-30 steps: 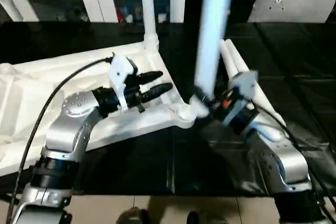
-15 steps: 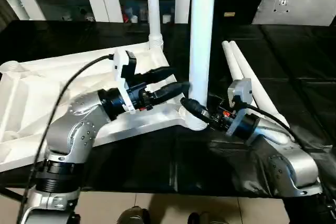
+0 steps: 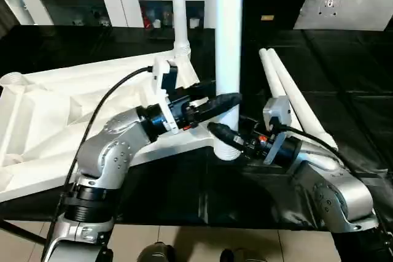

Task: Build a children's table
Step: Insert table leg to table base

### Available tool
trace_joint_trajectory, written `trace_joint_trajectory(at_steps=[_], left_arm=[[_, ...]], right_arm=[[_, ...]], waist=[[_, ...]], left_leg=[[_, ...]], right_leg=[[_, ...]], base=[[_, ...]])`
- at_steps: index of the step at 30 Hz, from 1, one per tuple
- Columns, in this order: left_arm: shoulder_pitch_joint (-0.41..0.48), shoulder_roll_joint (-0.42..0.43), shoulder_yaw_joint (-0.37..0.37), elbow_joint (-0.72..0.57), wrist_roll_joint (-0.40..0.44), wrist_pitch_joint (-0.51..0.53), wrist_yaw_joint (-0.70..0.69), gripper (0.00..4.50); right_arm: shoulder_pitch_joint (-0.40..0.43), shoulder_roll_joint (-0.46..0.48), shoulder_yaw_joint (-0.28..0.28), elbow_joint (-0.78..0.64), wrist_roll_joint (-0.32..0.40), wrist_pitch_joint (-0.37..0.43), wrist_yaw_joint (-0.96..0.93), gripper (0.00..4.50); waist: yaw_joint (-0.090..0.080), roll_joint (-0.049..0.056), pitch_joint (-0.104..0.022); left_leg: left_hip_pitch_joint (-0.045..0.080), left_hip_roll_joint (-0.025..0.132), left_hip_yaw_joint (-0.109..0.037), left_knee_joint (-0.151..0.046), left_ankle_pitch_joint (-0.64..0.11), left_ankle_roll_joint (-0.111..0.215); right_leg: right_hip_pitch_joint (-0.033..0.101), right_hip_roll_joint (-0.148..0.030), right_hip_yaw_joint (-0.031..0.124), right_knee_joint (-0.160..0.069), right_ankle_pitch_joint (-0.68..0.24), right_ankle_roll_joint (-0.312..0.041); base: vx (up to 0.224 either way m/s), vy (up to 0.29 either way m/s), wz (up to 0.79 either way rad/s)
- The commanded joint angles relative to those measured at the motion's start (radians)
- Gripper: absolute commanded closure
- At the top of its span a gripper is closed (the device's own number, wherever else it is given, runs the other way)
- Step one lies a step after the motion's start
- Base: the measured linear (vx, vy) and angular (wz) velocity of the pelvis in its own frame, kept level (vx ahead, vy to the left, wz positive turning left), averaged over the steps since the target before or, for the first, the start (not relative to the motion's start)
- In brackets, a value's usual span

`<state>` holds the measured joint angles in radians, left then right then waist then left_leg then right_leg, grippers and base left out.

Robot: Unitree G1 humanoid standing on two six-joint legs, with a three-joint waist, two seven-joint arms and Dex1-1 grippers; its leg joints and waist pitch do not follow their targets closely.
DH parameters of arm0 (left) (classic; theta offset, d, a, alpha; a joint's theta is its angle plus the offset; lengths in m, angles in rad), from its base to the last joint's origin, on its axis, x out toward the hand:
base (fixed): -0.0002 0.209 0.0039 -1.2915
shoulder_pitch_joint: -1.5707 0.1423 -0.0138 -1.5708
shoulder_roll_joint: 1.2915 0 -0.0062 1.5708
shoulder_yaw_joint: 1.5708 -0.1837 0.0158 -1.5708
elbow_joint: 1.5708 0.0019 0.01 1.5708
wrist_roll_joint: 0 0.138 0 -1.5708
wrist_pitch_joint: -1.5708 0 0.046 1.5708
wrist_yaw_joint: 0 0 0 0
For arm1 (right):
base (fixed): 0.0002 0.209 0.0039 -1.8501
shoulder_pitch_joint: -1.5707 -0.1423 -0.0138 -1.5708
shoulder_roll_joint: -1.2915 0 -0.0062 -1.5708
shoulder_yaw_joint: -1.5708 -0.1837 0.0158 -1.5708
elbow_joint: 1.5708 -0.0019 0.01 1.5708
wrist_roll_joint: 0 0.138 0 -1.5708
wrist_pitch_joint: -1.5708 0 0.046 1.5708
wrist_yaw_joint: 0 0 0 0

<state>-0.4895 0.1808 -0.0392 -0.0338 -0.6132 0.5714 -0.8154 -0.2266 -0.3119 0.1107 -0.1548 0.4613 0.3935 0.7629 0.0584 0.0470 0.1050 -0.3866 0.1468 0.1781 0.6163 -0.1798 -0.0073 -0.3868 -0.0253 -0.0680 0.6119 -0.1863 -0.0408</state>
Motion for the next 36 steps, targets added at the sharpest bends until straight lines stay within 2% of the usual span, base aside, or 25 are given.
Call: trace_joint_trajectory(at_steps=[1,5,6,9,11,14,15,17,24,31,32,36], left_arm=[[-0.009,0.009,-0.02,-0.016,0.004,0.006,-0.014,1.5],[-0.011,0.009,-0.02,-0.013,0.007,0.003,-0.009,1.68],[-0.012,0.01,-0.02,-0.01,0.01,0.001,-0.007,1.9],[-0.018,0.009,-0.013,-0.001,0.01,-0.003,-0.006,1.95],[-0.019,0.009,-0.011,0.0,0.01,-0.007,-0.007,2.26],[-0.021,0.01,-0.013,0.004,0.012,-0.014,-0.008,2.38],[-0.022,0.011,-0.016,0.006,0.016,-0.019,-0.009,2.38],[-0.024,0.013,-0.02,0.01,0.024,-0.028,-0.011,2.57],[-0.039,0.014,-0.024,0.007,0.048,-0.04,0.013,2.62],[-0.065,0.054,-0.069,0.013,0.14,-0.035,0.057,2.62],[-0.067,0.056,-0.071,0.012,0.144,-0.036,0.057,2.62],[-0.071,0.06,-0.077,0.009,0.151,-0.037,0.057,2.62]], right_arm=[[-0.006,-0.006,0.007,-0.033,0.002,0.01,0.006,2.61],[-0.007,-0.006,0.009,-0.031,-0.001,0.009,0.005,2.61],[-0.008,-0.006,0.009,-0.03,-0.002,0.009,0.004,2.61],[-0.009,-0.008,0.01,-0.028,-0.004,0.007,0.004,2.61],[-0.007,-0.009,0.009,-0.03,-0.006,0.006,0.003,2.61],[-0.008,-0.01,0.009,-0.028,-0.005,0.004,0.001,2.61],[-0.009,-0.011,0.009,-0.026,-0.006,0.003,0.001,2.61],[-0.01,-0.012,0.009,-0.025,-0.007,0.002,0.001,2.61],[-0.014,-0.019,0.015,-0.023,-0.03,-0.004,-0.012,2.61],[-0.039,-0.02,0.006,0.01,-0.033,0.028,-0.036,2.61],[-0.041,-0.022,0.008,0.011,-0.035,0.03,-0.036,2.05],[-0.045,-0.029,0.013,0.008,-0.026,0.048,-0.025,1.82]], waist=[[0.002,-0.004,-0.092],[0.001,-0.002,-0.093],[0.001,-0.002,-0.093],[0.002,-0.002,-0.095],[0.002,-0.003,-0.094],[0.002,-0.002,-0.095],[0.002,0.002,-0.095],[0.002,-0.001,-0.095],[0.002,-0.001,-0.096],[0.001,0.0,-0.098],[0.001,0.001,-0.099],[0.0,0.002,-0.1]], left_leg=[[0.016,0.081,-0.041,-0.061,-0.148,0.061],[0.018,0.082,-0.041,-0.062,-0.156,0.057],[0.018,0.082,-0.041,-0.062,-0.157,0.056],[0.017,0.081,-0.04,-0.06,-0.147,0.058],[0.016,0.08,-0.04,-0.06,-0.147,0.059],[0.017,0.082,-0.041,-0.061,-0.146,0.059],[0.016,0.081,-0.041,-0.06,-0.146,0.059],[0.017,0.081,-0.041,-0.06,-0.146,0.06],[0.016,0.079,-0.04,-0.059,-0.144,0.06],[0.016,0.078,-0.04,-0.058,-0.136,0.064],[0.016,0.077,-0.04,-0.057,-0.136,0.063],[0.015,0.077,-0.039,-0.056,-0.133,0.064]], right_leg=[[0.049,-0.122,0.064,-0.093,-0.317,-0.147],[0.048,-0.121,0.062,-0.094,-0.323,-0.145],[0.048,-0.121,0.062,-0.094,-0.321,-0.145],[0.049,-0.122,0.063,-0.093,-0.312,-0.147],[0.049,-0.122,0.063,-0.094,-0.314,-0.147],[0.049,-0.121,0.063,-0.092,-0.307,-0.148],[0.049,-0.121,0.063,-0.091,-0.306,-0.149],[0.049,-0.12,0.063,-0.093,-0.307,-0.147],[0.05,-0.122,0.062,-0.094,-0.319,-0.142],[0.048,-0.119,0.061,-0.095,-0.348,-0.123],[0.048,-0.119,0.061,-0.095,-0.348,-0.122],[0.048,-0.12,0.061,-0.095,-0.338,-0.124]], base=[[0.0,0.0,0.0],[0.0,0.0,0.0],[0.0,0.0,0.0],[0.0,0.0,0.0],[0.0,0.0,0.0],[0.0,0.0,0.0],[0.0,0.0,0.0],[0.0,0.0,0.0],[0.0,0.0,0.0],[0.0,0.0,0.0],[0.0,0.0,0.0],[0.0,0.0,0.0]])
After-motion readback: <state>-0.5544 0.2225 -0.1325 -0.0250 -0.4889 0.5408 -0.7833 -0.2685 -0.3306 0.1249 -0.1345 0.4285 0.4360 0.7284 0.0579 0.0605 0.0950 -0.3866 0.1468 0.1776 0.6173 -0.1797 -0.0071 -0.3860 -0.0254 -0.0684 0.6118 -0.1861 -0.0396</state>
